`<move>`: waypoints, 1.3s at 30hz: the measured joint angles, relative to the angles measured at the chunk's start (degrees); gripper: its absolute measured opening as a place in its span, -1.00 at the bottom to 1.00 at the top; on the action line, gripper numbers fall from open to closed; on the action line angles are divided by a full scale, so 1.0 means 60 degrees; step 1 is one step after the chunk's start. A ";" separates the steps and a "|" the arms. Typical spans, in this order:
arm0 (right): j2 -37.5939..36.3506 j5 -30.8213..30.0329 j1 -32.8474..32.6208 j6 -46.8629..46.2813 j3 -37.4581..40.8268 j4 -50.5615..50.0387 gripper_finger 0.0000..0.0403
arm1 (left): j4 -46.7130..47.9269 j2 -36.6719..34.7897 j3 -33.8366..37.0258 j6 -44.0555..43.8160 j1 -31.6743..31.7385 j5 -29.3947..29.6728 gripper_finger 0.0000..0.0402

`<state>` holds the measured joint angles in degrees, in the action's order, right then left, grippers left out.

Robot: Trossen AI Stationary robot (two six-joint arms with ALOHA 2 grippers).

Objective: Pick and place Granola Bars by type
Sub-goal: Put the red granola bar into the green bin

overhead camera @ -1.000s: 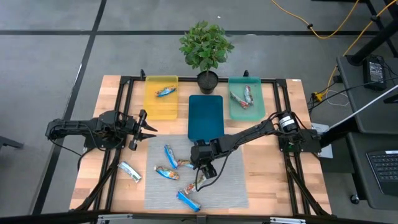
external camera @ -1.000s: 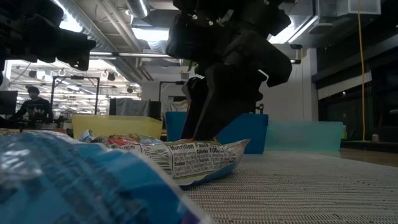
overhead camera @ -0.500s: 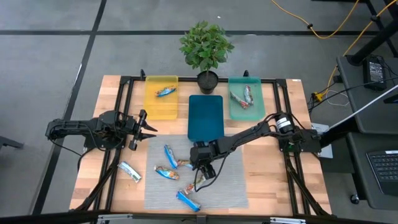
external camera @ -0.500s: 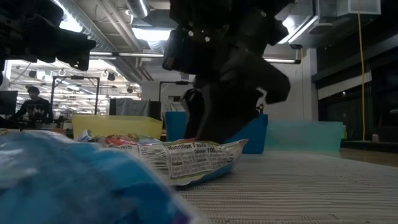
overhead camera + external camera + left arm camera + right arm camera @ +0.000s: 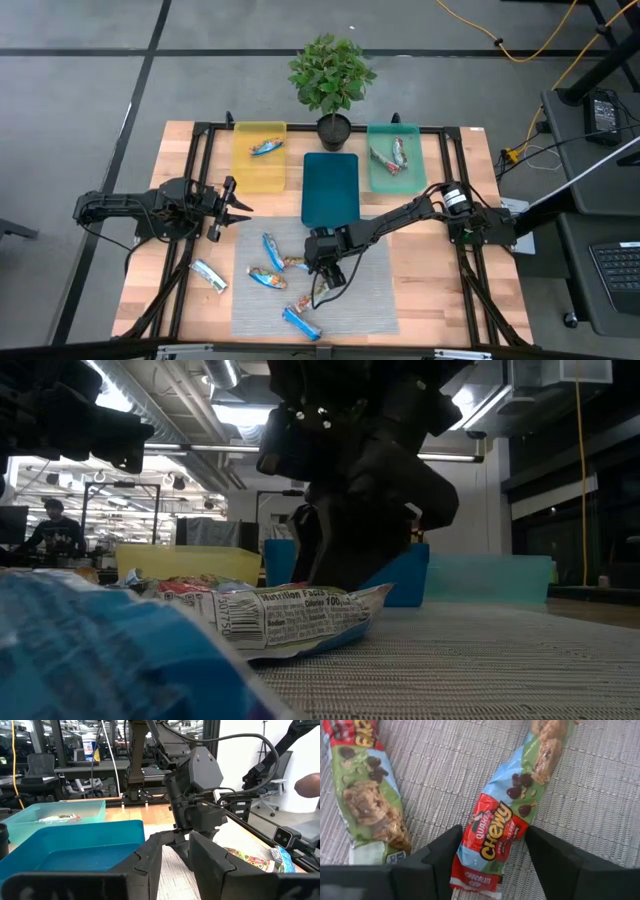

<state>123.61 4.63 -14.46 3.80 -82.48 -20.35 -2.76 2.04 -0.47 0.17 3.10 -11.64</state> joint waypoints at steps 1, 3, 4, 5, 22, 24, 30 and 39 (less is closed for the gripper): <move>0.0000 -0.0008 0.0000 -0.0116 0.0000 -0.0018 0.09 | 0.0000 0.0000 0.0000 0.0003 0.0000 0.0002 -0.54; 0.0007 -0.0008 0.0000 -0.0321 0.0000 -0.0034 0.05 | 0.0000 0.0000 0.0000 0.0001 0.0000 0.0003 -0.53; 0.0007 -0.0008 0.0000 -0.0352 -0.0007 -0.0058 0.02 | 0.0000 -0.0002 0.0000 0.0001 0.0001 0.0001 -0.52; 0.0010 -0.0021 0.0000 -0.0352 -0.0007 -0.0085 -0.01 | 0.0000 0.0000 0.0000 0.0002 0.0000 0.0000 -0.52; -0.0802 -0.0067 -0.0086 -0.0600 0.0065 -0.1072 -0.65 | 0.0003 0.0000 0.0000 0.0003 0.0003 0.0000 -0.51; -0.1010 -0.0333 -0.0152 -0.0603 0.0058 -0.1239 -0.71 | 0.0003 0.0000 0.0000 0.0003 0.0003 0.0003 -0.52; -0.1667 -0.1169 -0.0508 -0.0553 0.0040 -0.1515 -0.81 | 0.0004 0.0000 0.0000 0.0003 0.0000 0.0000 -0.54; -0.1887 -0.2088 -0.0969 -0.0239 0.0029 -0.1612 -0.81 | 0.0000 -0.0003 0.0000 0.0003 0.0003 0.0003 -0.52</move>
<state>112.29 -7.90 -20.27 2.37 -82.30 -30.03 -2.76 2.02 -0.47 0.19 3.11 -11.62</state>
